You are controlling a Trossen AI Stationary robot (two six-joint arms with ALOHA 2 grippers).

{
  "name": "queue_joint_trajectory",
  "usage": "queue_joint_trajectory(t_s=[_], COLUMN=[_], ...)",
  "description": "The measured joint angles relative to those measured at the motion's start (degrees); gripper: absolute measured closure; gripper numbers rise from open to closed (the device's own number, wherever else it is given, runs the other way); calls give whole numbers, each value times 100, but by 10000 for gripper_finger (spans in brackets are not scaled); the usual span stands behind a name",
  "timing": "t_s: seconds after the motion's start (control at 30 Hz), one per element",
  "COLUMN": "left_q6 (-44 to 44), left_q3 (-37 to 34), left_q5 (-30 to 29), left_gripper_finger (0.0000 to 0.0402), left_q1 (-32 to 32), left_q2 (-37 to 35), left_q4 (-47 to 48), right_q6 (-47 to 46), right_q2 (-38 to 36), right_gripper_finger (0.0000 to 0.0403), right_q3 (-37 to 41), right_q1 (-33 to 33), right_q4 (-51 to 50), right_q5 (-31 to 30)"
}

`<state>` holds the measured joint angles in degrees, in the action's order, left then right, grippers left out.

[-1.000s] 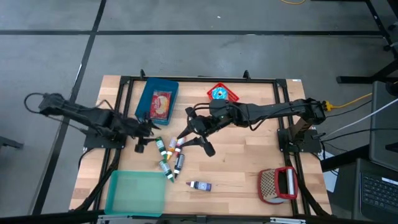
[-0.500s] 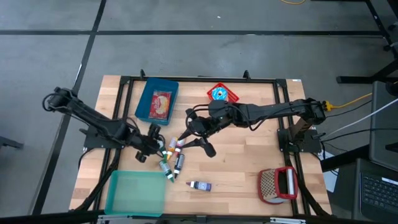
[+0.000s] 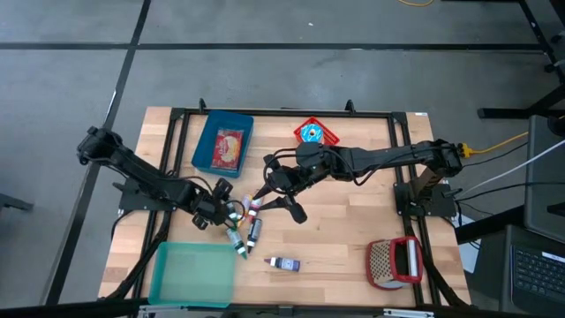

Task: Pick & Place Food Item
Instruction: Put the green food coloring bottle into the green bin

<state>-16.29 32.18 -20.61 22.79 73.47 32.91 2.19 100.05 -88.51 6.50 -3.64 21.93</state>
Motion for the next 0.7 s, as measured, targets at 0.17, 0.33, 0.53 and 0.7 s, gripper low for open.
queue_joint_trajectory(t_s=[0.17, 0.33, 0.53, 0.7], left_q6=[-237, -120, 346, 740], left_q3=[-4, 14, 19, 293], left_q5=[-89, -13, -406, -564], left_gripper_finger=[190, 196, 274, 323], left_q1=[0, 0, -6, -14], left_q2=[296, 559, 585, 385], left_q4=[-116, -145, -121, 296], right_q6=[24, 25, 29, 38], right_q2=[0, 0, 0, 0], right_gripper_finger=[261, 261, 261, 261], right_q3=[0, 0, 0, 0], right_q1=[0, 0, 0, 0], right_q4=[0, 0, 0, 0], right_q5=[1, 1, 0, 0])
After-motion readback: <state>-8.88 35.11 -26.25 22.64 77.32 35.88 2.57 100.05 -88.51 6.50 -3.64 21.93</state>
